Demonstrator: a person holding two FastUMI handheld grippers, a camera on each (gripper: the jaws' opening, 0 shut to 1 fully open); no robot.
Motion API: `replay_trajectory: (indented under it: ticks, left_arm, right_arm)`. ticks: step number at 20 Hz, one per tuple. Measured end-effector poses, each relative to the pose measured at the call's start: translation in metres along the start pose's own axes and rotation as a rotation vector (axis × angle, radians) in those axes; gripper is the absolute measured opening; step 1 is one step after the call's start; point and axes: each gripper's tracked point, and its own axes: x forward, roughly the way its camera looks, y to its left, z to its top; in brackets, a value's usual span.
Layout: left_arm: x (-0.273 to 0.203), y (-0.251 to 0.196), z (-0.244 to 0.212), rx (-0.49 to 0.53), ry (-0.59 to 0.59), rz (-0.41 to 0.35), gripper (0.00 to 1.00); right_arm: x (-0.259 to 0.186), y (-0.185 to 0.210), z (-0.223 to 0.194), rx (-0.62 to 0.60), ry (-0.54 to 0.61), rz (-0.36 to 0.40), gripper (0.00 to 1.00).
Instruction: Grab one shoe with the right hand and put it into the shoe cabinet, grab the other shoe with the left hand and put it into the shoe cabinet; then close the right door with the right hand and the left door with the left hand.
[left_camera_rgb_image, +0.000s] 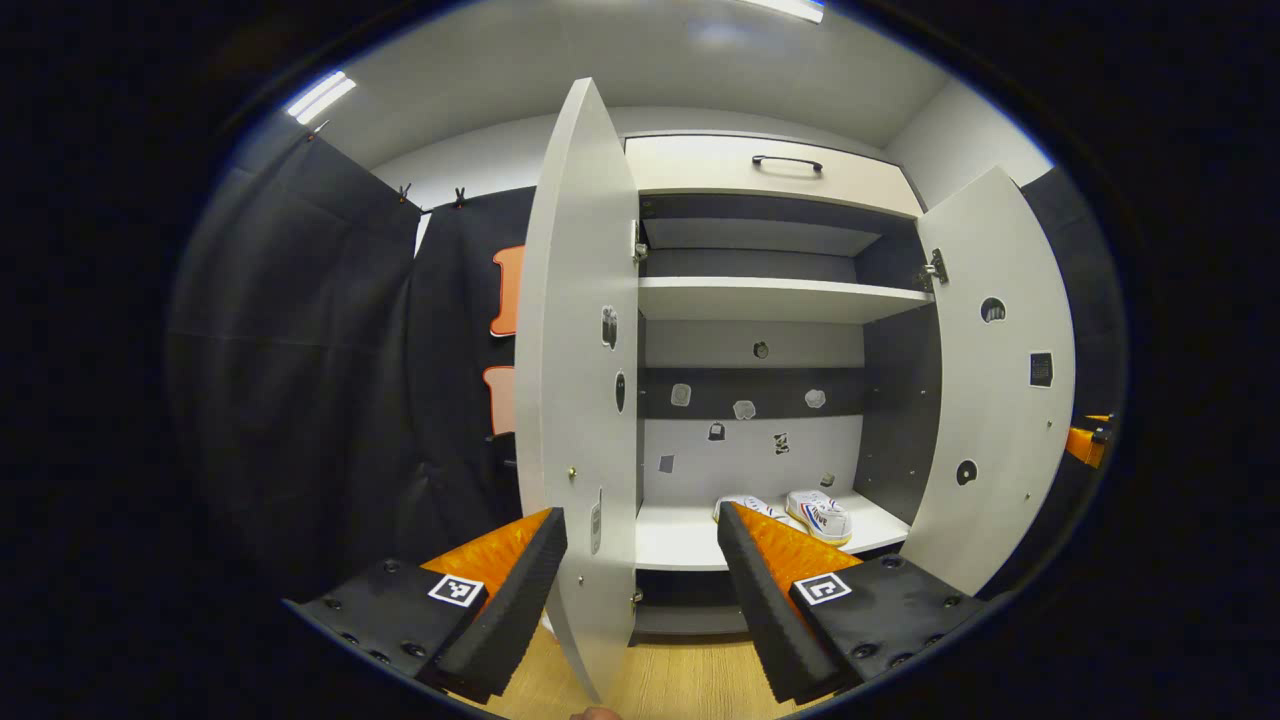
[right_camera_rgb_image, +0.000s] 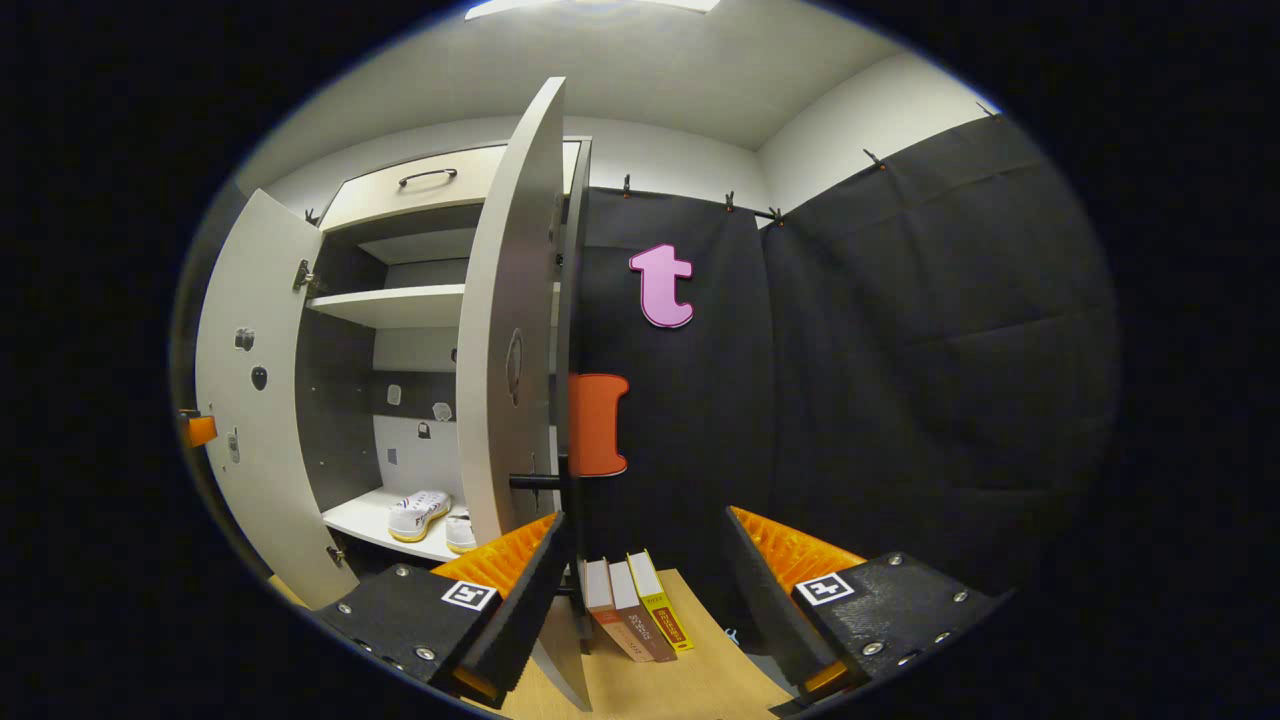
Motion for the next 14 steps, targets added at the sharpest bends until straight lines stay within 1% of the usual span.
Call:
replay_trajectory:
  ticks: [2, 4, 6, 10, 14]
  left_arm:
    - [-0.001, 0.003, -0.001, -0.007, 0.002, -0.005, 0.97]
    - [-0.001, 0.008, -0.002, -0.006, 0.009, -0.007, 0.96]
    - [-0.001, 0.009, -0.003, -0.009, 0.018, -0.021, 0.96]
    - [-0.002, 0.011, 0.000, -0.019, 0.012, -0.058, 0.96]
    - [-0.010, 0.014, 0.014, -0.034, -0.015, -0.098, 0.97]
  right_arm:
    - [0.001, 0.008, -0.001, 0.013, 0.007, 0.022, 0.93]
    - [0.001, 0.010, 0.000, 0.021, -0.003, 0.002, 0.93]
    - [0.000, 0.015, -0.002, 0.038, 0.002, 0.001, 0.90]
    - [-0.004, 0.026, 0.001, 0.003, -0.005, -0.022, 0.87]
    - [-0.009, 0.051, 0.002, 0.026, 0.002, 0.008, 0.83]
